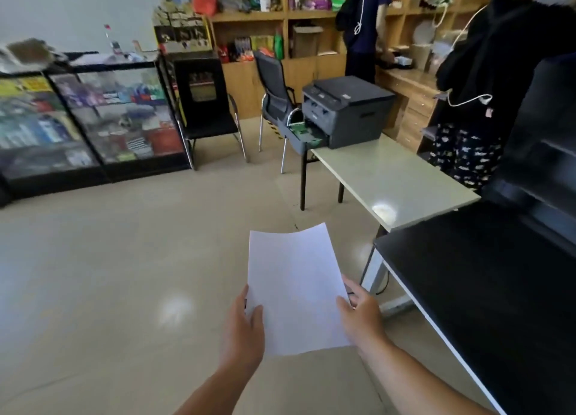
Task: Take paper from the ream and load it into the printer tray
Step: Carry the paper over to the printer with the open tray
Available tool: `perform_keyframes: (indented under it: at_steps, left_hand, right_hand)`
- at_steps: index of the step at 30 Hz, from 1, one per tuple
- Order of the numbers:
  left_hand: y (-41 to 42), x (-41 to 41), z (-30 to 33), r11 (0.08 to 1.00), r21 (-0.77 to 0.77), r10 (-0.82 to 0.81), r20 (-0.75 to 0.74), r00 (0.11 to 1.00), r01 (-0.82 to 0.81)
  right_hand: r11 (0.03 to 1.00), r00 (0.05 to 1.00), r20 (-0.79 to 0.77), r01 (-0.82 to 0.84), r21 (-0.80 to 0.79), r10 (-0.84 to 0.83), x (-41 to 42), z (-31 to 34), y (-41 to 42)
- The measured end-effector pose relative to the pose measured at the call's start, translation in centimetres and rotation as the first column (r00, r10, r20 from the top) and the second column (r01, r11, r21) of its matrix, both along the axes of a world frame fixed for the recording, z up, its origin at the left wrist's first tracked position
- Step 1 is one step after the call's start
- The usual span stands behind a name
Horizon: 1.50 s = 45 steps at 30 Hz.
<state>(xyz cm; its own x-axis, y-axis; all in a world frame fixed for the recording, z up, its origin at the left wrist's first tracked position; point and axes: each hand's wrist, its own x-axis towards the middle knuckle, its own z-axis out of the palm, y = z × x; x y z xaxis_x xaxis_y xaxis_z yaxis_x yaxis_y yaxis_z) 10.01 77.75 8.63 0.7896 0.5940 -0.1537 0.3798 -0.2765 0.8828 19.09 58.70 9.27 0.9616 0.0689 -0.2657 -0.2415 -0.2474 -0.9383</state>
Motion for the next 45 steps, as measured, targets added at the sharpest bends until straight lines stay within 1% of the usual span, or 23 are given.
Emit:
perform_keyframes:
  at_steps: [2, 8, 12, 16, 20, 24, 28, 32, 36, 41, 45]
  left_hand:
    - [2.2, 2.6, -0.4, 0.999, -0.006, 0.044, -0.008, 0.999, -0.044]
    - [10.2, 11.8, -2.0, 0.993, -0.044, 0.109, 0.004, 0.994, -0.109]
    - [16.4, 18.9, -2.3, 0.988, -0.094, 0.125, 0.008, 0.992, -0.124]
    - [22.6, 26.0, -1.5, 0.988, -0.106, 0.118, 0.023, 0.993, -0.115]
    - [28.0, 32.7, -1.3, 0.989, -0.077, 0.131, 0.016, 0.991, -0.129]
    - [32.7, 40.5, -1.5, 0.987, -0.085, 0.140, 0.023, 0.990, -0.138]
    - [37.1, 49.2, -1.1, 0.992, -0.059, 0.114, 0.053, 0.992, -0.111]
    - [40.8, 57.6, 0.3, 0.993, -0.054, 0.109, 0.053, 0.993, -0.107]
    - [44.6, 65.6, 1.1, 0.992, -0.083, 0.096, 0.053, 0.994, -0.091]
    - [49.6, 74.2, 0.5, 0.994, -0.106, 0.037, 0.062, 0.997, -0.030]
    - [54.2, 81.3, -1.8, 0.990, -0.126, -0.052, 0.037, 0.998, 0.056]
  right_hand:
    - [0.999, 0.999, -0.004, -0.040, 0.005, 0.040, 3.2, -0.2, 2.5]
    - [0.993, 0.993, -0.009, -0.114, -0.024, 0.114, 13.9, -1.4, 11.1]
    - [0.992, 0.992, -0.027, -0.124, -0.028, 0.123, 21.0, -1.2, 17.7]
    - [0.993, 0.993, -0.028, -0.115, -0.040, 0.114, 27.9, -0.6, 23.9]
    - [0.993, 0.992, -0.042, -0.117, -0.030, 0.115, 34.7, 0.1, 29.2]
    - [0.992, 0.992, -0.033, -0.120, -0.032, 0.119, 42.5, -0.2, 34.1]
    - [0.994, 0.993, -0.032, -0.110, -0.009, 0.110, 51.3, -1.1, 38.5]
    - [0.995, 0.994, -0.048, -0.093, 0.027, 0.094, 59.2, 0.3, 42.4]
    - [0.995, 0.994, -0.054, -0.090, 0.046, 0.093, 67.1, 1.1, 45.8]
    - [0.998, 0.996, -0.062, -0.055, 0.037, 0.057, 75.0, 0.4, 50.0]
    - [0.999, 0.997, -0.062, 0.040, 0.019, -0.038, 80.5, -1.0, 53.4]
